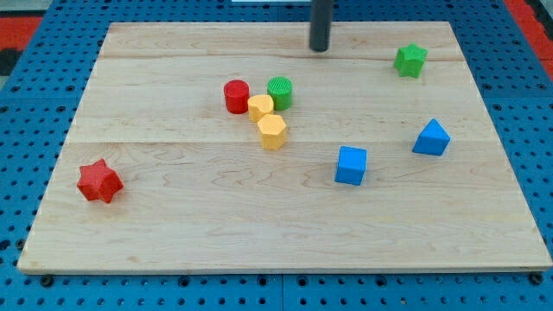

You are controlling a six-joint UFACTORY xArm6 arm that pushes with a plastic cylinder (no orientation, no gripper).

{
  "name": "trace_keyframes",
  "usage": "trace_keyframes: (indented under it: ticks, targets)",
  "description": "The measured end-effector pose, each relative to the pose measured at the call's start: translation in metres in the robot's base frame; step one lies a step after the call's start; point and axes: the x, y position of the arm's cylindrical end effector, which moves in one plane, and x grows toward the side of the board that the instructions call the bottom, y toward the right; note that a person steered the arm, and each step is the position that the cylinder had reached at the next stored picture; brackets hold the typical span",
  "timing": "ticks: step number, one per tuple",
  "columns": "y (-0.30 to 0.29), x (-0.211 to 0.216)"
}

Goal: Push the green star to the right of the green circle

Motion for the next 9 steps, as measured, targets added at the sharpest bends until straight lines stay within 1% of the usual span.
trace_keyframes:
  ticks: [1, 2, 3, 4, 5, 6, 7, 8, 9]
  targets:
    - [0.126, -0.004]
    - [0.153, 0.023]
    - [0.126, 0.075]
    - [0.046, 0.083]
    - [0.019, 0.052]
    - [-0.006, 0.049]
    - [-0.021, 0.063]
    - [-0.019, 0.069]
    - [-0.035, 0.041]
